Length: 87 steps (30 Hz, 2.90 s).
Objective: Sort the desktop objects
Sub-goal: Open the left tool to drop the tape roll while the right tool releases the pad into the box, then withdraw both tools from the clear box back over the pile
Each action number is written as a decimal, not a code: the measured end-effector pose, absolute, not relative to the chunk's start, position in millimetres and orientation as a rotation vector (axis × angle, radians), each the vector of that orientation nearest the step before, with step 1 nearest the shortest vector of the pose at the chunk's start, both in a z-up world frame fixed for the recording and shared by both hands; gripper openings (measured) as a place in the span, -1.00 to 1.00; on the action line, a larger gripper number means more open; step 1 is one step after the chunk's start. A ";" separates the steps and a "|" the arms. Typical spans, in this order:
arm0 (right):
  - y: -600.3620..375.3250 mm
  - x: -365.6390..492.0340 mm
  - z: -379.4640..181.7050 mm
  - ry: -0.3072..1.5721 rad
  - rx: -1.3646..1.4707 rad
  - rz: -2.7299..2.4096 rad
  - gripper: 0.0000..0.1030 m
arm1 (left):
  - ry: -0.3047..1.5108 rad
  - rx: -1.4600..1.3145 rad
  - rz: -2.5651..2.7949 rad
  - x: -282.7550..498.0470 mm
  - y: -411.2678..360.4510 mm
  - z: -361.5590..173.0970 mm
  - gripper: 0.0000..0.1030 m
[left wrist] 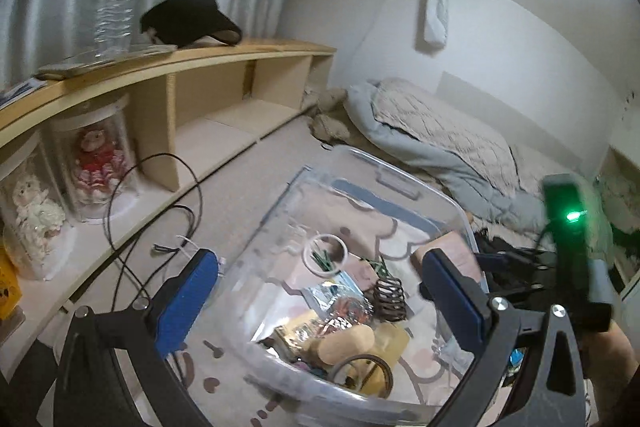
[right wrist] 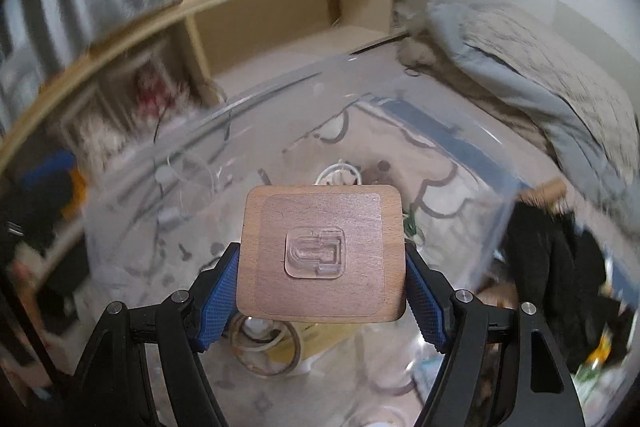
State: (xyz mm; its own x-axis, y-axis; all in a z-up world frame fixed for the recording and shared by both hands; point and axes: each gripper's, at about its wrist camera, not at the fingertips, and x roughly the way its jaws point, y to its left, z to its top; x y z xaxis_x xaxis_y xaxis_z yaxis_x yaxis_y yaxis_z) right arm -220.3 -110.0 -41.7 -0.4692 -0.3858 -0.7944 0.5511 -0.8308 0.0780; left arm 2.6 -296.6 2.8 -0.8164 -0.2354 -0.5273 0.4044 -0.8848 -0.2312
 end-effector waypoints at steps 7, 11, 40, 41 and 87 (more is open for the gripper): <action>-167.5 -245.1 -51.8 0.528 1.193 -2.108 0.49 | 0.519 0.618 -2.635 23.4 -321.2 10.6 0.99; -195.4 -255.0 -63.3 0.742 1.160 -2.020 0.49 | 0.528 0.617 -2.610 29.5 -331.7 7.7 0.99; -200.3 -259.0 -53.7 0.668 0.970 -1.993 0.94 | 0.465 0.687 -2.622 19.0 -327.4 1.5 0.99; -196.2 -256.5 -49.1 0.642 0.956 -2.008 0.94 | 0.465 0.687 -2.626 18.7 -326.1 1.9 0.99; -0.4 -139.8 13.2 0.140 0.743 -2.487 1.00 | 0.224 0.746 -2.836 -14.5 -226.0 10.5 0.99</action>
